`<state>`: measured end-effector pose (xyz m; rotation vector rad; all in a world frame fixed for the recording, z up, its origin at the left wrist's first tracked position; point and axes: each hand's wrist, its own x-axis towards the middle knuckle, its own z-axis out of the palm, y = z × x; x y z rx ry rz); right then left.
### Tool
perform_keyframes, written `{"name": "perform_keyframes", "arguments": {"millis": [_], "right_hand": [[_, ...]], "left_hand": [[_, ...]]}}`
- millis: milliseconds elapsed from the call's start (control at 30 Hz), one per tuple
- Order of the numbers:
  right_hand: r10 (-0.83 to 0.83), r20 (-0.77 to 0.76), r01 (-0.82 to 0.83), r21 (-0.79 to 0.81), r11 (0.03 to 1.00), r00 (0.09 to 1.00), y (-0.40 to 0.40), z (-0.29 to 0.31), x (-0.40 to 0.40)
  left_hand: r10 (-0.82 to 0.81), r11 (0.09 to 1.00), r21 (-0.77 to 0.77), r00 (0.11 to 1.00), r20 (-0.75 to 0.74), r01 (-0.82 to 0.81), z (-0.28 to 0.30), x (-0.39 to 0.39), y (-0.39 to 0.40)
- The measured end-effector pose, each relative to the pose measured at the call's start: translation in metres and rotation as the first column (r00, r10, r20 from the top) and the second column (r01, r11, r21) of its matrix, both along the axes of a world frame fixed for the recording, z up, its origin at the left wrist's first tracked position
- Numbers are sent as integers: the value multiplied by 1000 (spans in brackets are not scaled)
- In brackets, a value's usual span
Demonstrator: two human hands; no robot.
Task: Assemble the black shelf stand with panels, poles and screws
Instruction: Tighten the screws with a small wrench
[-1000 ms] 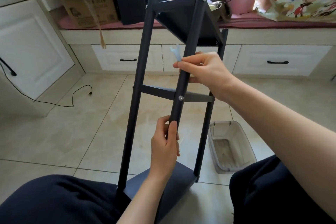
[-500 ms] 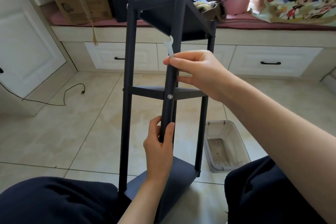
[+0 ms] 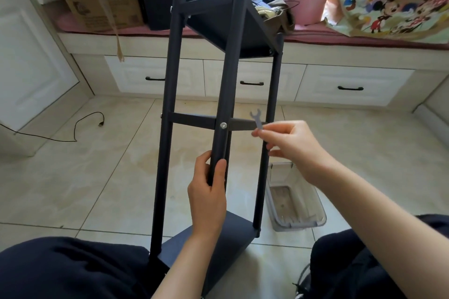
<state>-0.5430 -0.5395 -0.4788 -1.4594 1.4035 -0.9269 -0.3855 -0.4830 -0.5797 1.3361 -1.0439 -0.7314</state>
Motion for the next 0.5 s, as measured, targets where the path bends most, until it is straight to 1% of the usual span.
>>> {"name": "perform_keyframes", "arguments": {"millis": [133, 267, 367, 500], "right_hand": [[-28, -43, 30, 56, 998, 999, 13, -28, 8], [-69, -56, 73, 65, 995, 996, 15, -47, 24], [-43, -52, 47, 66, 997, 998, 13, -45, 35], [20, -52, -13, 132, 991, 998, 4, -39, 50]], "left_hand": [[38, 999, -6, 999, 29, -38, -1, 2, 0], [48, 999, -2, 998, 36, -48, -1, 5, -1], [62, 998, -1, 998, 31, -62, -2, 6, 0], [65, 998, -2, 998, 16, -65, 0, 7, 0]]}}
